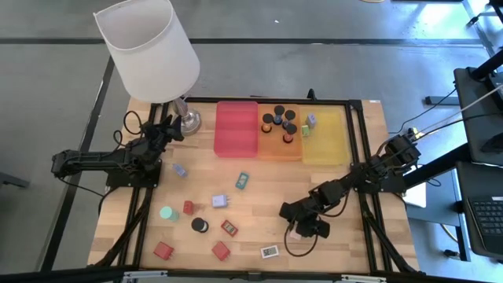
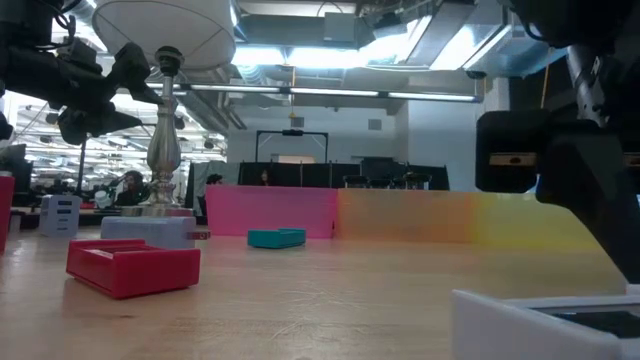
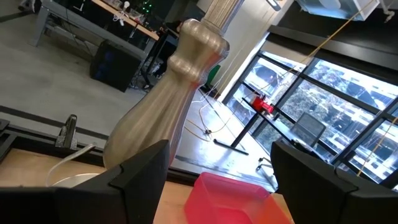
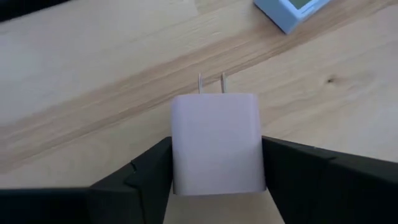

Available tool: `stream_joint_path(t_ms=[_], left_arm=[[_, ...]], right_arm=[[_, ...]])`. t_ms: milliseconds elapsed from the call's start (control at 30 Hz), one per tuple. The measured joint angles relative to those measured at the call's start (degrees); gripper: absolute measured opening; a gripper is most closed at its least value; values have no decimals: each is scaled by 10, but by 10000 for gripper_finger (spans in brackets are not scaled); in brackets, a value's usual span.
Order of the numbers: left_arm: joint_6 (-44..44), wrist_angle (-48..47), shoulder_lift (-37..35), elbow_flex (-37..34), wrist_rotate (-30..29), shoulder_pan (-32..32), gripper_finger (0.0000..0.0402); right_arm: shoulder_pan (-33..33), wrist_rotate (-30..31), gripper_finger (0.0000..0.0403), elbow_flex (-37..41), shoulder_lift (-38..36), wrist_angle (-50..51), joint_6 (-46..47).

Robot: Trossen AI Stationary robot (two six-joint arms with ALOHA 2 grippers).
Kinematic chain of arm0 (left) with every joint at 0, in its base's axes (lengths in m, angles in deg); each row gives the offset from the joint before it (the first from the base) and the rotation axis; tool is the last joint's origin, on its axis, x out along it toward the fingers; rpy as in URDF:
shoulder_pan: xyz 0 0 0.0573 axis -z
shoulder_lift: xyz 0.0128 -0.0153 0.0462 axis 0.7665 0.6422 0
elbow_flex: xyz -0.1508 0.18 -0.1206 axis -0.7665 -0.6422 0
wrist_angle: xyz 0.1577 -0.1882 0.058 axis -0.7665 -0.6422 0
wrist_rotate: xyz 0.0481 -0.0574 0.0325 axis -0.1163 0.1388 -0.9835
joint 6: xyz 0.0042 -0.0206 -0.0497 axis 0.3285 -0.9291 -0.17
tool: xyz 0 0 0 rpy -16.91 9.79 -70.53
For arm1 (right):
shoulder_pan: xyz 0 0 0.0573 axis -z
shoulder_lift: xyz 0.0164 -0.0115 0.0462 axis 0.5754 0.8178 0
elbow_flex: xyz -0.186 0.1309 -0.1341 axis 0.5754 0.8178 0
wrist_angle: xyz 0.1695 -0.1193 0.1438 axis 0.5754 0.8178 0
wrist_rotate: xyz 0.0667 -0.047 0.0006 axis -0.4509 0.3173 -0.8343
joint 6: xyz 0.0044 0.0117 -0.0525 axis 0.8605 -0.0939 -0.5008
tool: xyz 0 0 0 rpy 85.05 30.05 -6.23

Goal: Pick & Place Office items
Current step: Put the pink charger adapter into the yellow bin

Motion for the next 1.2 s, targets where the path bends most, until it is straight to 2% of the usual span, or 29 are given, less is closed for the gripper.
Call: stream_joint_path(t_ms=[233,333,400,567,933,1200], left_arm=[[0,0,0,0,0,0,276],[0,0,0,0,0,0,276],[0,0,0,0,0,0,276],[0,0,0,0,0,0,276],[0,0,0,0,0,0,276],[0,0,0,0,0,0,276]], right_arm=[[-1,24,201,0,-8,23,80],[-1,53,199,1,-24,47,102],[1,88,199,3,-48,74,124],[44,125,199,2,-150,125,181],[252,230,199,2,-365,333,265],[441,269,199,5,-398,413,348]])
